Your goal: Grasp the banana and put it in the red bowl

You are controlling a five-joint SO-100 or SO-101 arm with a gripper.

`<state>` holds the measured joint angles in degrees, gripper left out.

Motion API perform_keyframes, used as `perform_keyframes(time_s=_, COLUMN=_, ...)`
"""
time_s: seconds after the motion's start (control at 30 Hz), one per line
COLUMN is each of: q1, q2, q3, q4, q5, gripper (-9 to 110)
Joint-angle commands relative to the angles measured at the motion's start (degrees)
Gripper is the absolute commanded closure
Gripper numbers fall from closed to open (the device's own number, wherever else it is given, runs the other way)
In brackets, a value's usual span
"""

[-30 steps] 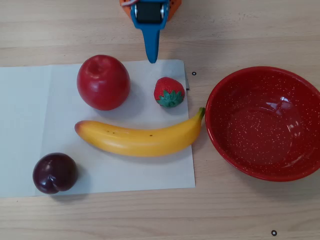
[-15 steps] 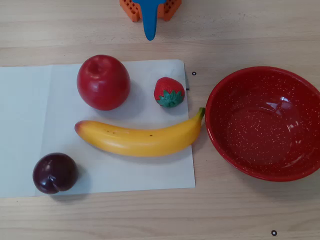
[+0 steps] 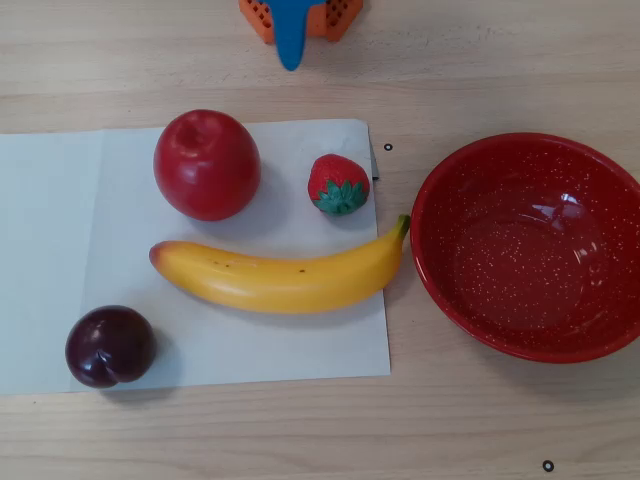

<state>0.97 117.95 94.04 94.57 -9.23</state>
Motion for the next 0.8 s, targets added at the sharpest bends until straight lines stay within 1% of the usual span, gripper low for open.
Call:
perform_keyframes(time_s=0.0, q1=-1.1, q2=-1.3, q3=-8.5, q4=1.9, q5=2.5, gripper=97)
perform_keyframes(time_s=0.17, q1=-1.7, q2=-9.8, q3=-16.5, q4=4.7, q5=3.6, gripper=91)
perform_keyframes(time_s=0.23, q1=-1.8, q2=-12.7, q3=-18.6, q4=5.4, q5=4.0, gripper=87)
perform_keyframes(time_s=0.4, q1=-1.9, q2=-18.9, q3=-21.3, q4=5.5, q5=5.9, gripper=69)
perform_keyframes(time_s=0.6, q1=-1.7, q2=-25.0, q3=-21.4, q4=2.1, q5=7.0, gripper=49)
perform_keyframes(time_s=0.77, q1=-0.9, q2=-30.2, q3=-23.0, q4=-2.4, q5=7.1, gripper=41)
